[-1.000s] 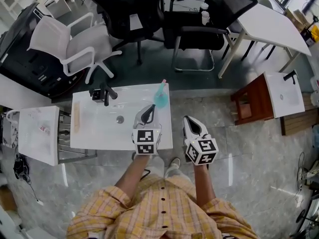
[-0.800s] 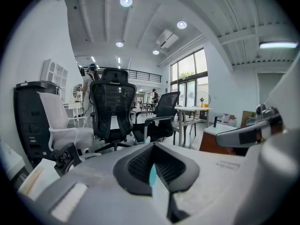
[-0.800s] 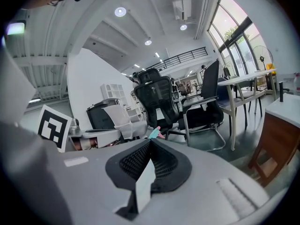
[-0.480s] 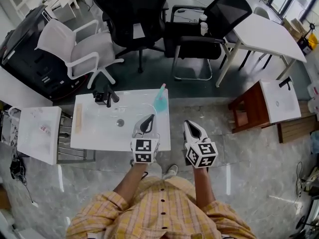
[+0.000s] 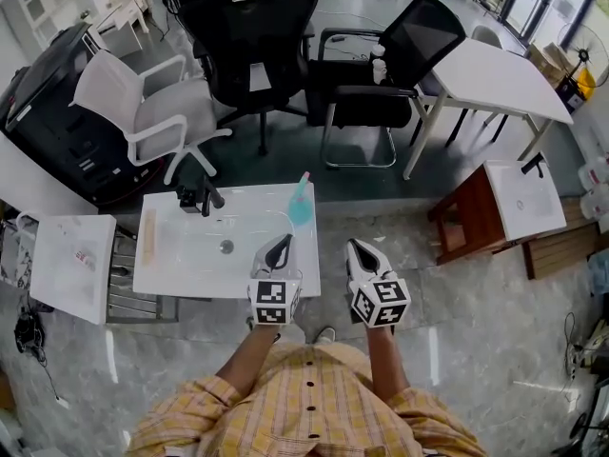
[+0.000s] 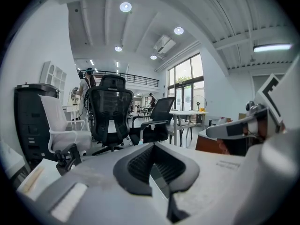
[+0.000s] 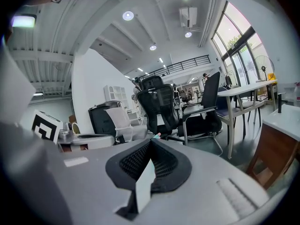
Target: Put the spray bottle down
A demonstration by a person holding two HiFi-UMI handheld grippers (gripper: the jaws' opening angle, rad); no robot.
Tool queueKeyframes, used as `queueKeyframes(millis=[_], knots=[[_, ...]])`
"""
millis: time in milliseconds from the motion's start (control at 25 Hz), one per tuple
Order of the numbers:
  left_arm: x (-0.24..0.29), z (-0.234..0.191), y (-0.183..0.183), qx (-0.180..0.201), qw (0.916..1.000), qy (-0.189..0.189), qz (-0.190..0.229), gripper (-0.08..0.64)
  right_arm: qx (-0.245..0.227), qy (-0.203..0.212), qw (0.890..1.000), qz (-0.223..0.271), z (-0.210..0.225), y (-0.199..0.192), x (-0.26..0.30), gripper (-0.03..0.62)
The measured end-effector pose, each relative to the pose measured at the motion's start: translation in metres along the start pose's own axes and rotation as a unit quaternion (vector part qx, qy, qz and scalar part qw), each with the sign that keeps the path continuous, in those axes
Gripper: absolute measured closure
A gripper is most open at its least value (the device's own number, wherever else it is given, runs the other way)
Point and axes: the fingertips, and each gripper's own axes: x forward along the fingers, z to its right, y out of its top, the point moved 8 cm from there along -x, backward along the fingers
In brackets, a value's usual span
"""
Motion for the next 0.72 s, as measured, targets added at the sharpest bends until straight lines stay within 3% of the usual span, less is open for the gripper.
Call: queueKeyframes(millis=[720], knots=[[0.002, 0.004, 0.011, 0.002, 0.9998, -0.004, 0.017, 0.563, -0.008, 0.0, 1.0, 0.013, 0.008, 0.009, -0.006, 0.594]])
